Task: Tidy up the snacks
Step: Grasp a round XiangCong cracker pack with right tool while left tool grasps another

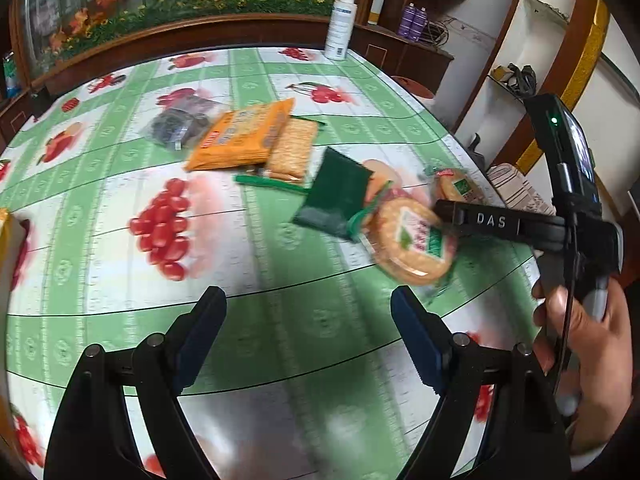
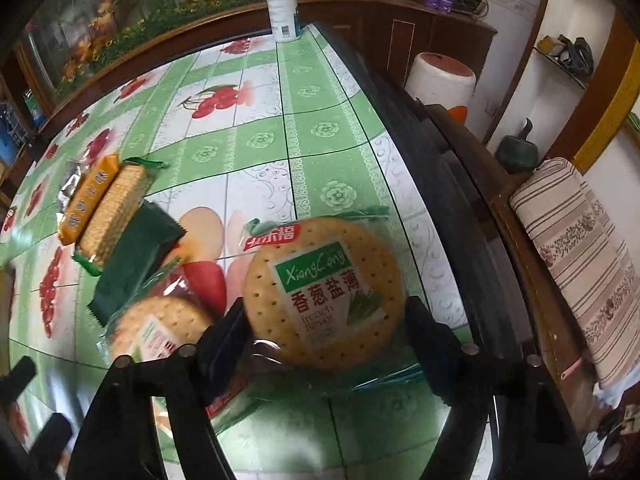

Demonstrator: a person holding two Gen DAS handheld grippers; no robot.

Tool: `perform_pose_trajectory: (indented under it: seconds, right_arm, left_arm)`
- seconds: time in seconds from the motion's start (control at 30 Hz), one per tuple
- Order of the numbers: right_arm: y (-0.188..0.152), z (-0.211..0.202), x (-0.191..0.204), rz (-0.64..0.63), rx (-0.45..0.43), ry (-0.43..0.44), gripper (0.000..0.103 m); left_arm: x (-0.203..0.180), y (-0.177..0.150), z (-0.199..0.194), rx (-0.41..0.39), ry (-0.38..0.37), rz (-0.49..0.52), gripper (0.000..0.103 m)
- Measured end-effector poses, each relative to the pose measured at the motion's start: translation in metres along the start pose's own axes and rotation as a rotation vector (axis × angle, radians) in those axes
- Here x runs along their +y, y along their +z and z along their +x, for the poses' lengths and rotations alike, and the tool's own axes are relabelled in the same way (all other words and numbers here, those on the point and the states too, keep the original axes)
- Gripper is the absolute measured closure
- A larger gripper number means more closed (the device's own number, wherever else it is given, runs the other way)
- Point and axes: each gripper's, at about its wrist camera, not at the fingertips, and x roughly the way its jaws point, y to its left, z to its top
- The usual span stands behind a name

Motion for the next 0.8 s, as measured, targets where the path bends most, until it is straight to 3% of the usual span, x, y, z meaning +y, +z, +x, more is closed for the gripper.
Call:
perform_pose_trajectory:
  seconds: [0.27,0.57,0.73,0.8]
  right_arm:
    - [-0.017,-0.024,-0.019,0.078,-0.049,0.059,0.027]
    - [-0.027,-0.091,-0.048,0.133,-0.193,0.12,0.027]
    - [-0.027,-0.107,-0.051,0.122,-0.226,0.14,0.027]
    - [-0.029,-0.109,-0.052,0.121,-0.226,0.152,0.027]
  left_arm:
    - [-0.033,0.012,0.016,0.008,-0.033,-0.044,0.019]
    - [-0.06,0.03,0.045,0.005,0.035,-0.193,0.019]
    - [-0.077,0.03,0.07,0.059,0.106,-0.189,0.019]
    - [-0.081,0.028,0.07,0.027,0.134,-0.171,0.017]
